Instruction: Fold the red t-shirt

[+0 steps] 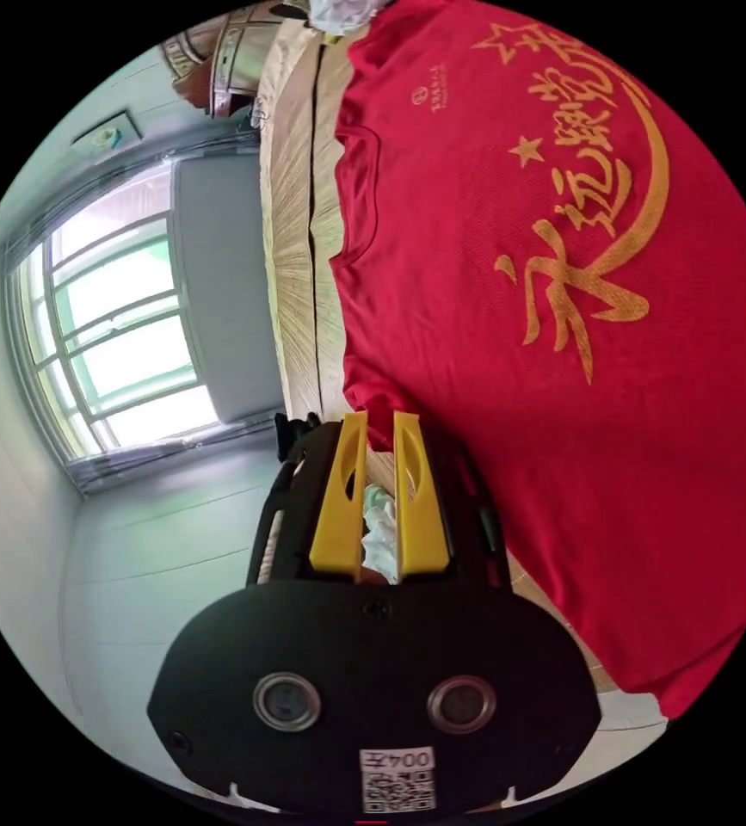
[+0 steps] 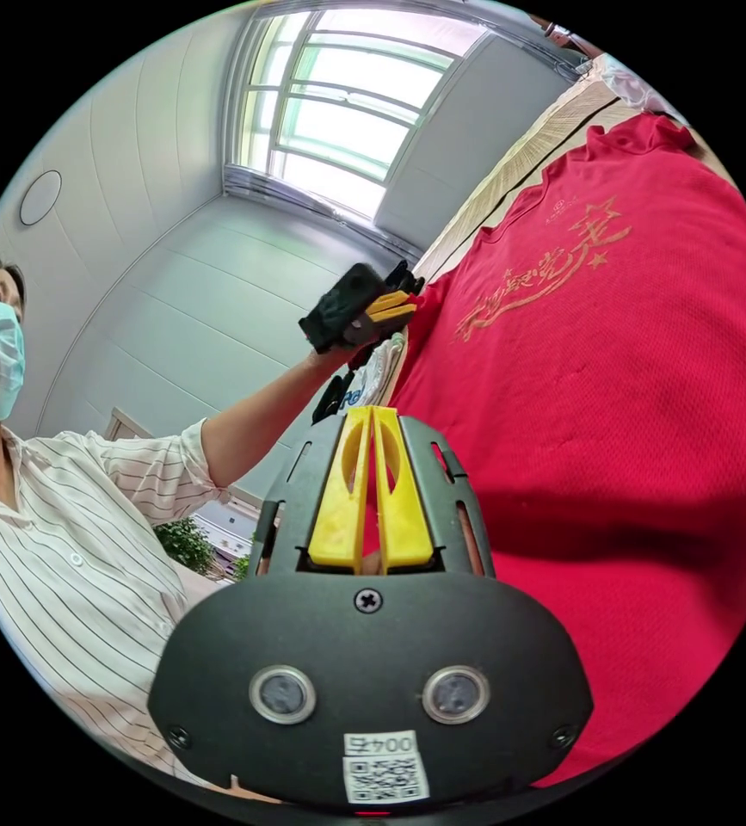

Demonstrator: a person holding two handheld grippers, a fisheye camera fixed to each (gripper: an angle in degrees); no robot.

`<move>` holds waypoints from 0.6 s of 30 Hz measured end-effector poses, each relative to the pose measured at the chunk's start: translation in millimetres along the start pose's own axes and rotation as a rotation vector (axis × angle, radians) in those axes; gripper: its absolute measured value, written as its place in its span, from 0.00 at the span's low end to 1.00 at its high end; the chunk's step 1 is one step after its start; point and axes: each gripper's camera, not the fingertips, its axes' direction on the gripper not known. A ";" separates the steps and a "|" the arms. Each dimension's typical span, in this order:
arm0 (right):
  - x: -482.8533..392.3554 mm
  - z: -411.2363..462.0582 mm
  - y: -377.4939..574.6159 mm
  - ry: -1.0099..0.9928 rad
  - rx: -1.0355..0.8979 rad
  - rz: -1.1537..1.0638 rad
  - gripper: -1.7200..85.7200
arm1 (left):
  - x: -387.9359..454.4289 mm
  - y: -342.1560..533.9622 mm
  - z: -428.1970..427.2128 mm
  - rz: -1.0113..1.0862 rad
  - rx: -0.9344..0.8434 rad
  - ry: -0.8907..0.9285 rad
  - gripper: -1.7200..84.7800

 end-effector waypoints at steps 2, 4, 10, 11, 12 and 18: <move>-1.4 7.2 4.0 0.005 -0.005 -0.008 0.01 | -12.7 15.6 -4.4 -0.063 0.011 0.105 0.06; -2.8 14.0 7.2 0.011 -0.011 -0.014 0.01 | -16.0 27.0 -4.0 -0.073 0.009 0.242 0.07; -8.3 38.3 21.6 0.041 -0.017 -0.024 0.01 | -18.4 61.2 17.7 -0.238 0.003 0.648 0.07; -8.9 42.5 25.2 0.044 -0.012 -0.020 0.01 | -26.8 75.2 29.6 -0.355 0.020 0.781 0.07; -9.4 44.6 27.1 0.047 -0.008 -0.019 0.01 | -37.0 94.9 45.5 -0.510 0.059 0.937 0.06; -21.4 78.5 42.0 0.120 -0.014 -0.031 0.03 | -32.4 231.3 141.1 -1.434 0.427 1.428 0.05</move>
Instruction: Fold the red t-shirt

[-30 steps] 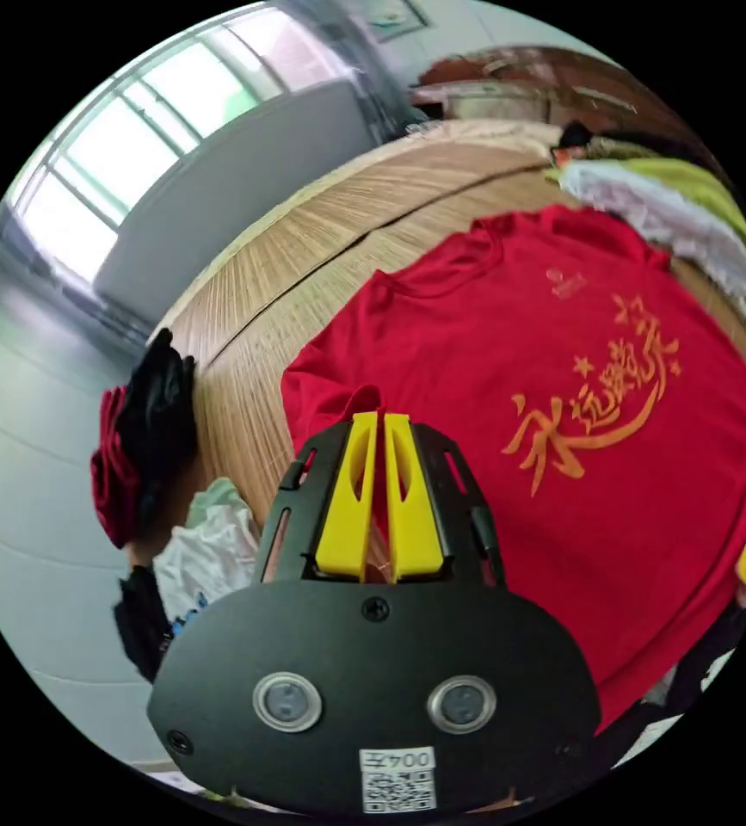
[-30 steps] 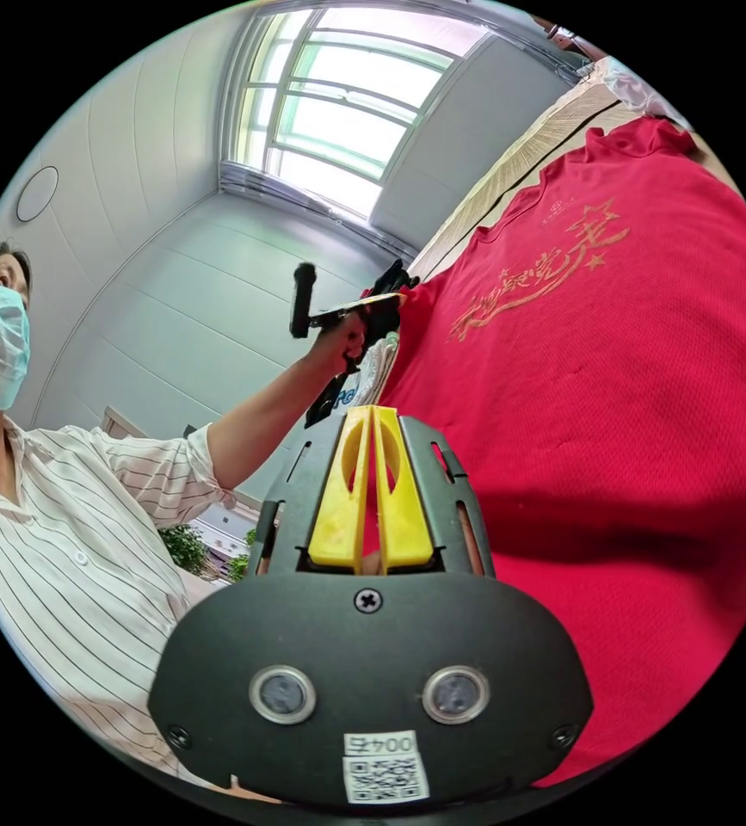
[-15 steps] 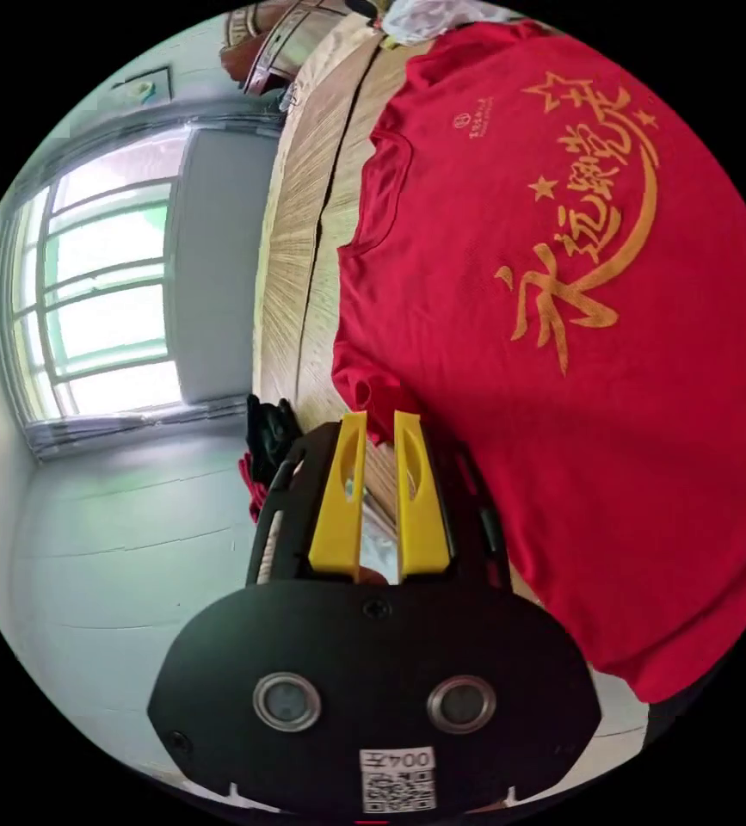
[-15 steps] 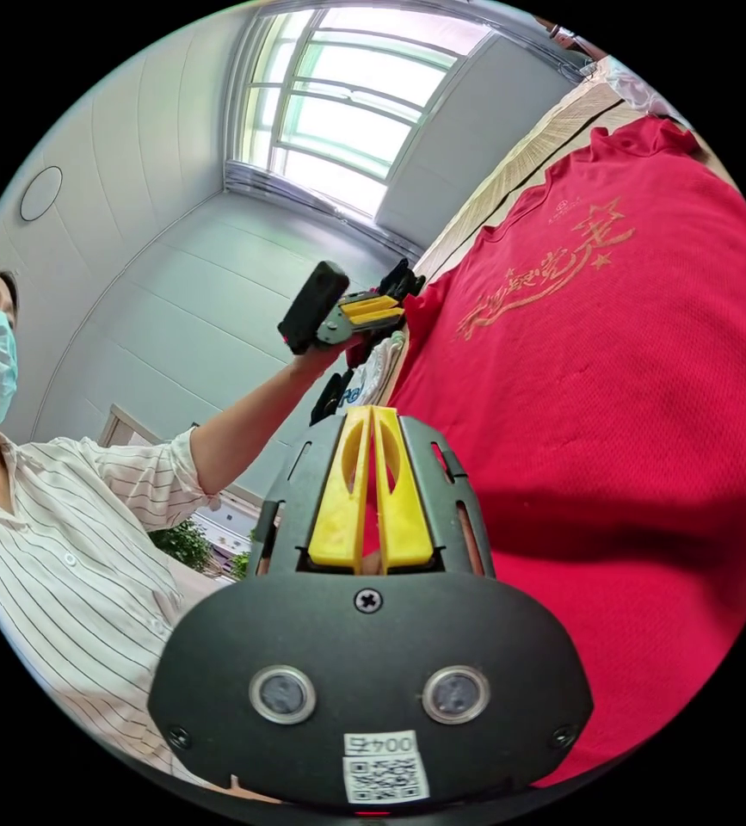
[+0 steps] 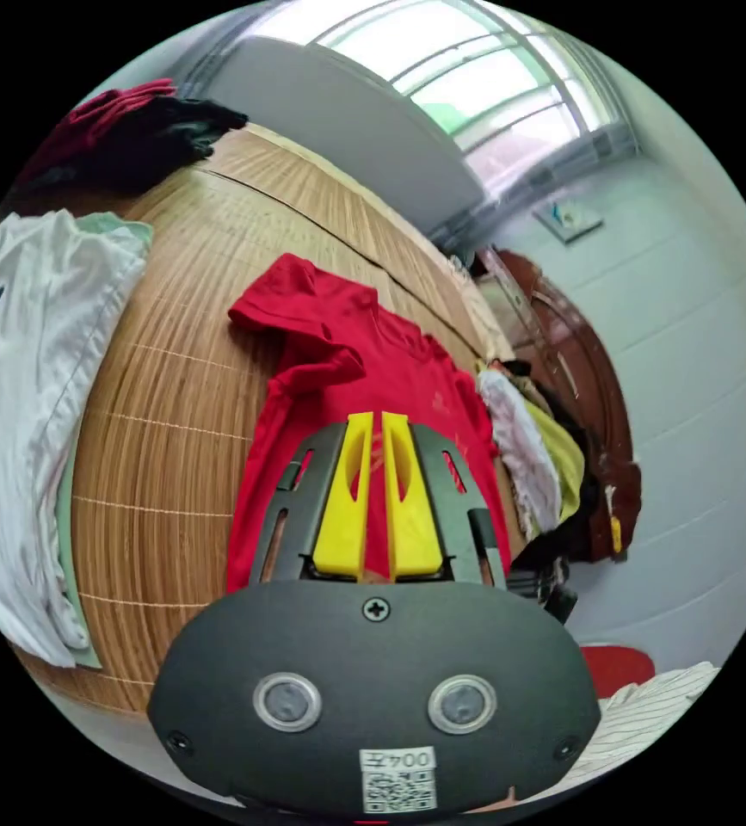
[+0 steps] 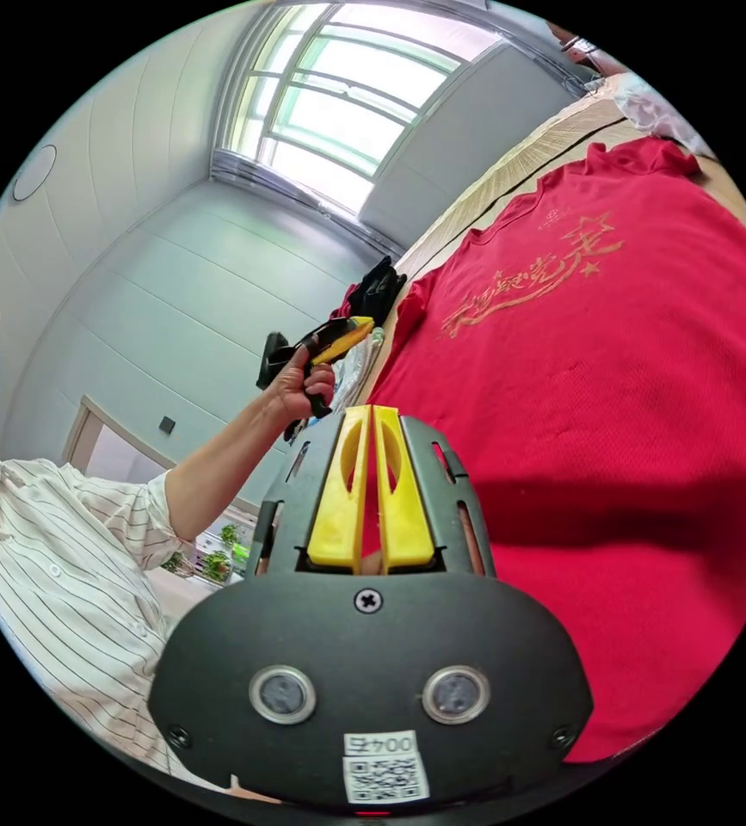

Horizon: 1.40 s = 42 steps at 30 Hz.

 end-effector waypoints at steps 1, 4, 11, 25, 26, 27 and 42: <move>-8.8 8.8 -2.1 0.036 -0.010 -0.020 0.04 | -4.6 1.1 -1.7 0.014 0.018 -0.014 0.05; -43.8 41.8 -34.0 0.148 -0.068 -0.131 0.07 | -3.1 2.9 4.7 0.186 0.042 -0.194 0.06; -141.5 206.9 -202.9 0.456 -0.326 -0.568 0.09 | 28.4 16.6 43.0 0.714 0.103 -0.481 0.10; -172.4 621.9 -180.5 0.916 -1.090 -1.351 0.14 | -52.8 -28.7 39.6 0.467 -0.049 -0.337 0.06; -164.8 637.5 -170.4 0.940 -1.136 -1.377 0.14 | -59.2 -31.6 36.6 0.443 -0.046 -0.333 0.06; -160.7 644.0 -165.8 0.952 -1.155 -1.391 0.13 | -64.5 -34.1 34.0 0.426 -0.045 -0.330 0.05; -82.8 496.9 -261.9 0.714 -0.516 -0.749 0.02 | -90.8 -45.5 5.3 0.364 -0.012 -0.434 0.03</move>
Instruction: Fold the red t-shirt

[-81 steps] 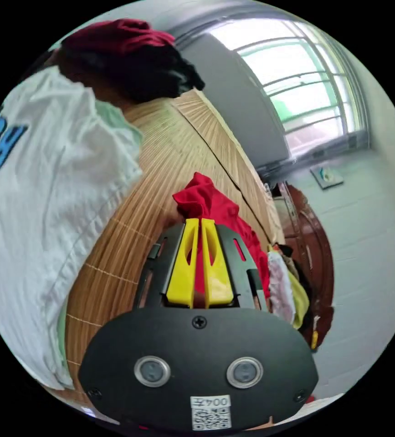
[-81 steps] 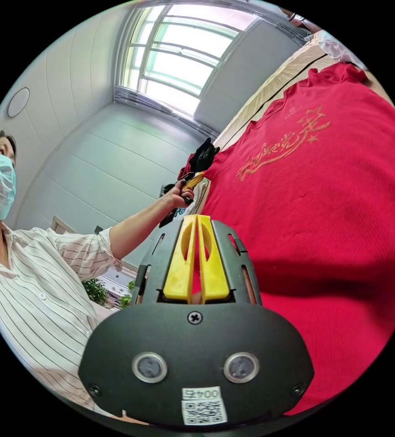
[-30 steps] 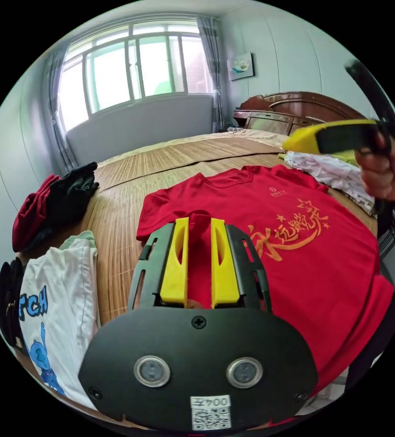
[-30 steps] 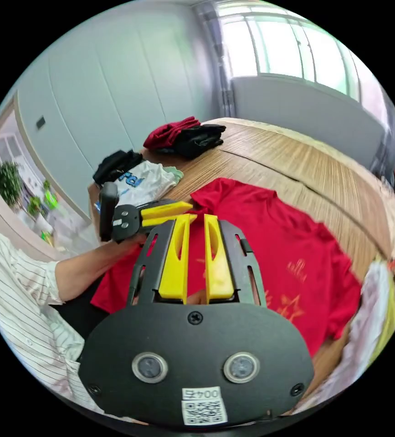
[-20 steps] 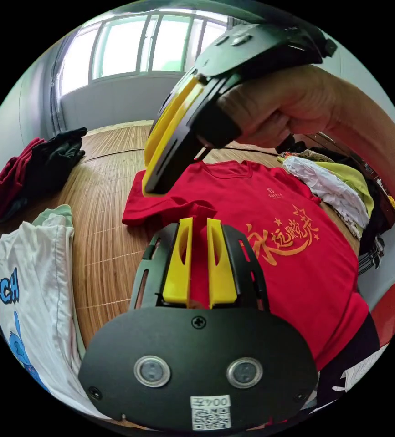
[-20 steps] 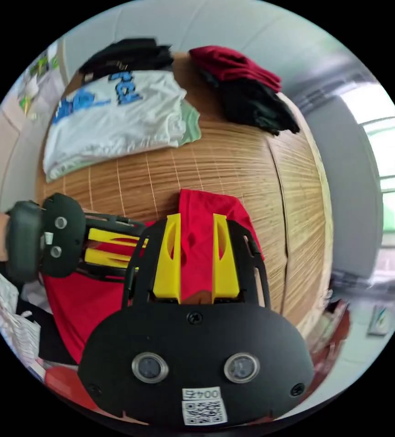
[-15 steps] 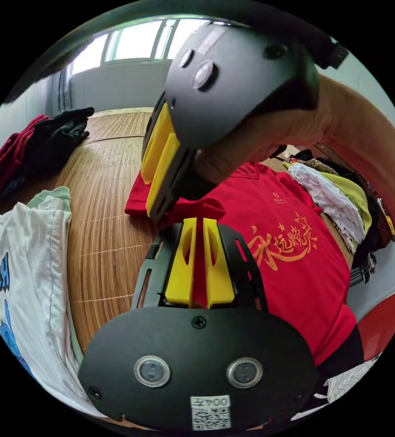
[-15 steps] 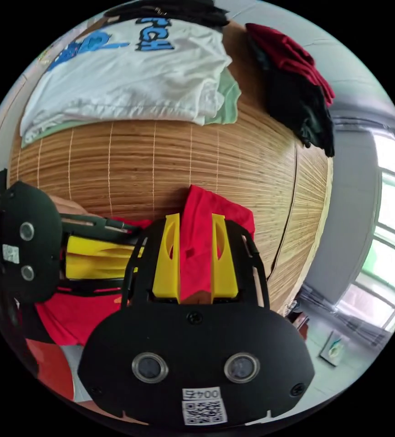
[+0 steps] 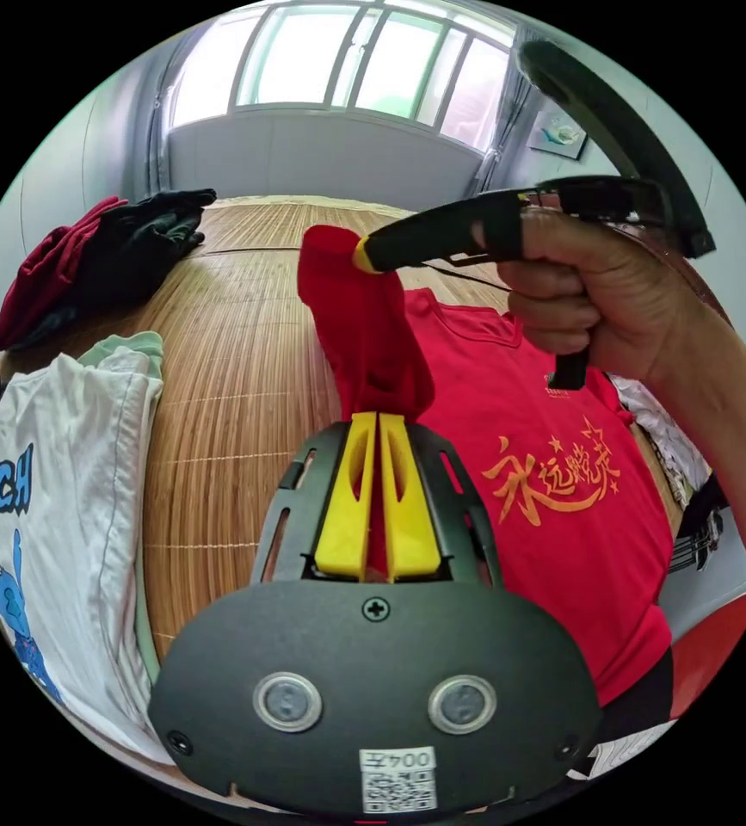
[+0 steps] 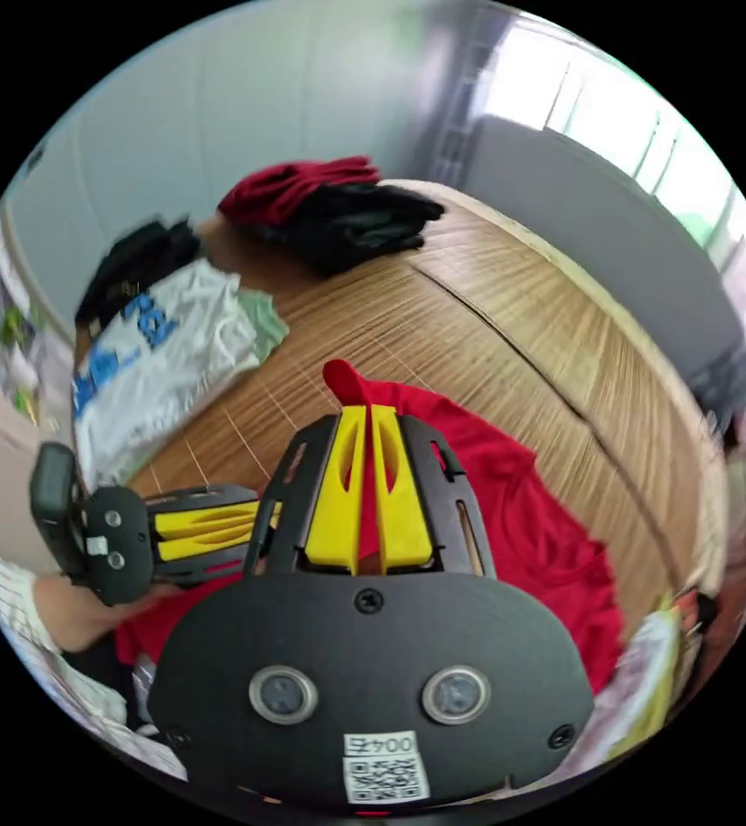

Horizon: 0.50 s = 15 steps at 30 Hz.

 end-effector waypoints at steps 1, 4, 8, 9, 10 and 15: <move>31.5 -4.9 26.3 -0.076 0.069 0.126 0.02 | -0.5 0.1 -1.0 0.003 0.002 -0.004 0.03; 96.7 2.6 101.0 -0.237 0.184 0.403 0.04 | -5.3 1.0 -6.8 0.013 0.012 -0.011 0.03; 156.1 36.5 196.3 -0.412 0.207 0.696 0.10 | -16.1 4.9 -22.7 0.033 0.066 0.037 0.03; 162.6 39.5 208.4 -0.433 0.214 0.732 0.11 | -22.3 6.1 -28.6 0.022 0.088 0.059 0.03; 173.9 42.1 231.9 -0.471 0.248 0.792 0.12 | -26.1 6.6 -31.7 0.016 0.102 0.074 0.03; 188.4 25.9 289.5 -0.410 0.360 0.888 0.10 | -74.8 13.7 -48.3 -0.154 0.200 0.187 0.02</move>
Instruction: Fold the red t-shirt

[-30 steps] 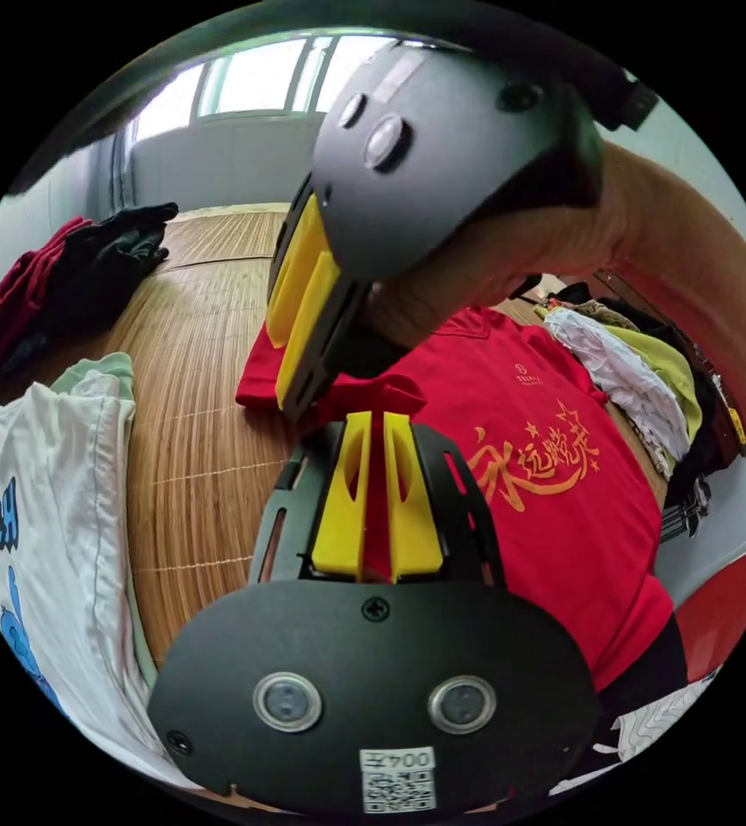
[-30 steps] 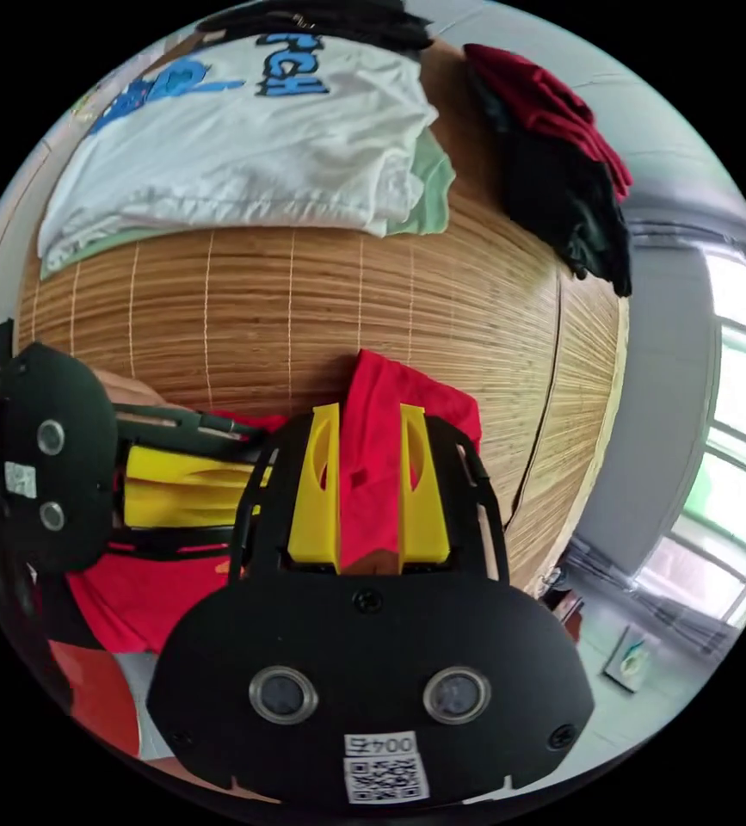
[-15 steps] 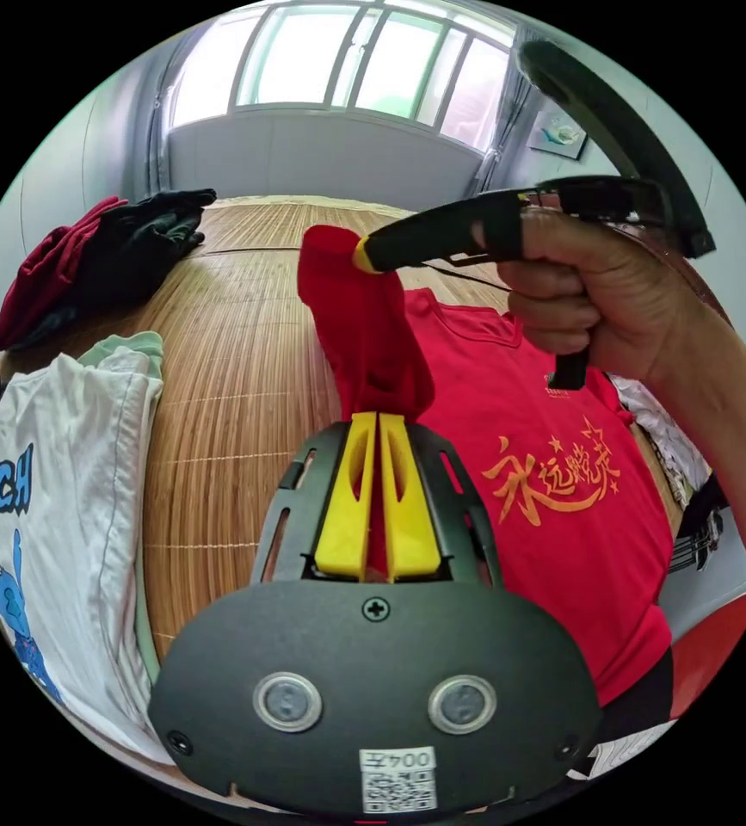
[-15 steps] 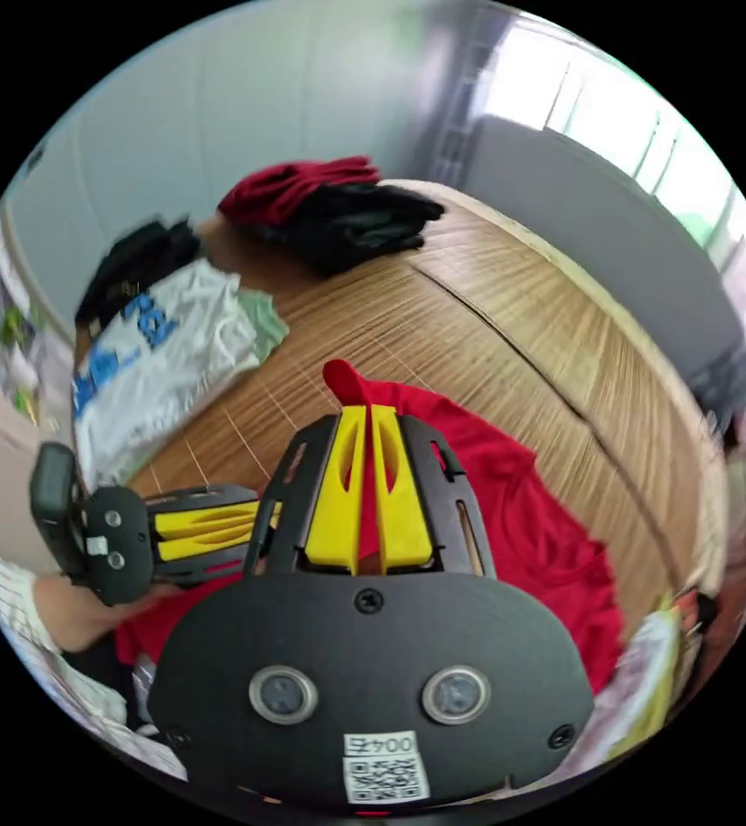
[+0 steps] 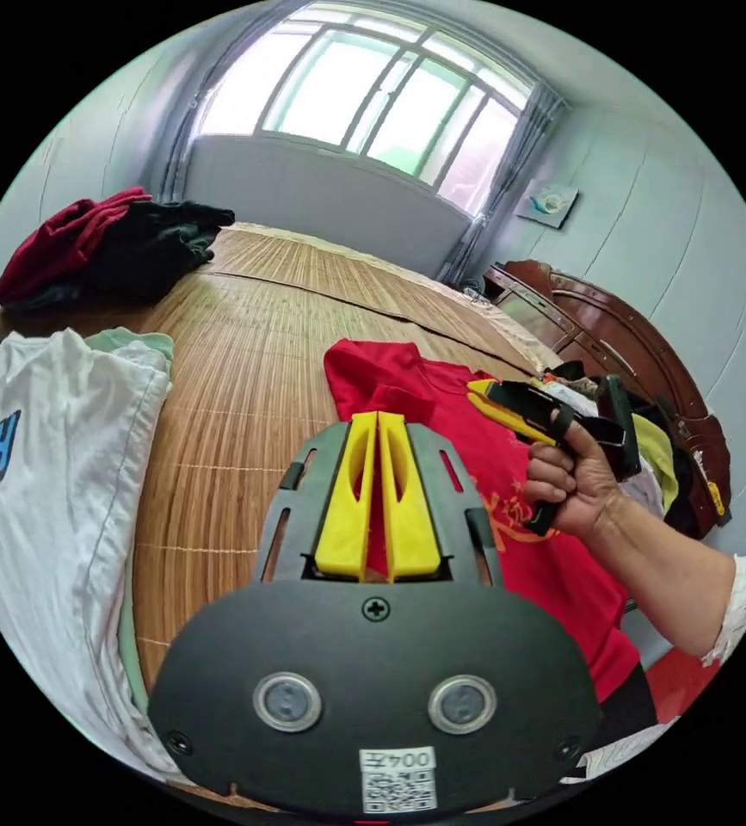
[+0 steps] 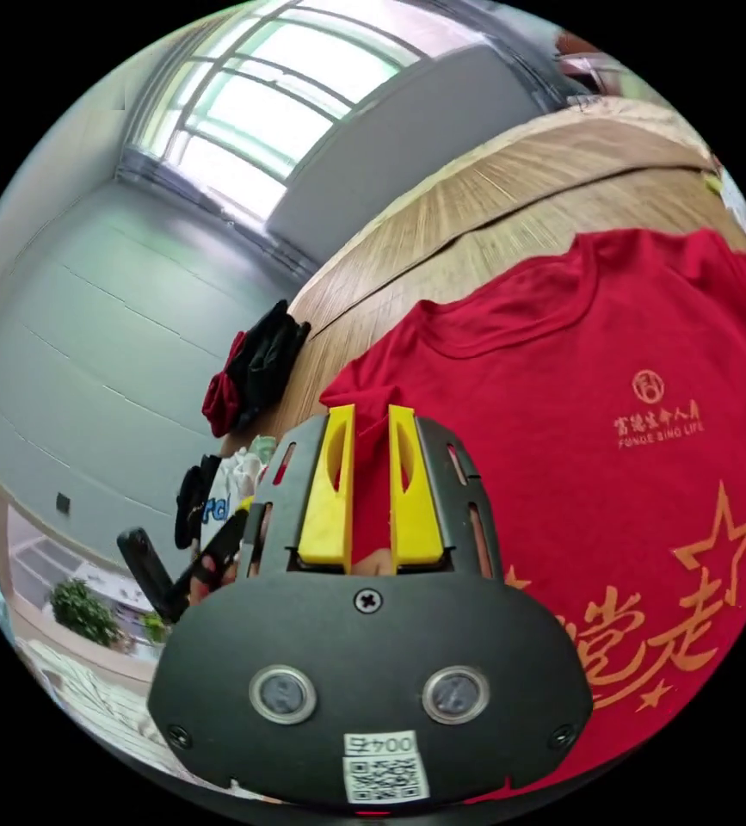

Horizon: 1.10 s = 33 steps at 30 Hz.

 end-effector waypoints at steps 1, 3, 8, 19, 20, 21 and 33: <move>-9.9 -1.2 3.8 -0.002 -0.012 -0.079 0.10 | -7.0 0.2 -4.1 -0.031 0.022 0.030 0.02; -32.0 8.3 7.2 -0.020 -0.089 -0.225 0.10 | -36.5 -1.1 -14.6 -0.149 0.087 0.248 0.03; -80.9 29.1 1.4 -0.010 -0.161 -0.442 0.11 | -51.8 -11.0 21.5 -0.117 -0.175 0.528 0.03; -63.3 87.1 35.2 0.092 -0.413 -0.451 0.07 | 10.0 -24.3 6.1 0.235 -0.270 0.056 0.04; -57.6 99.4 41.3 0.111 -0.482 -0.449 0.08 | 4.9 -24.4 2.0 0.184 -0.216 0.119 0.03; -57.3 101.3 43.2 0.122 -0.489 -0.460 0.08 | 0.5 -23.8 -0.8 0.135 -0.159 0.198 0.03; -67.2 166.9 -75.0 0.319 -0.403 -0.472 0.08 | 39.9 -26.2 49.7 0.184 -0.370 0.045 0.02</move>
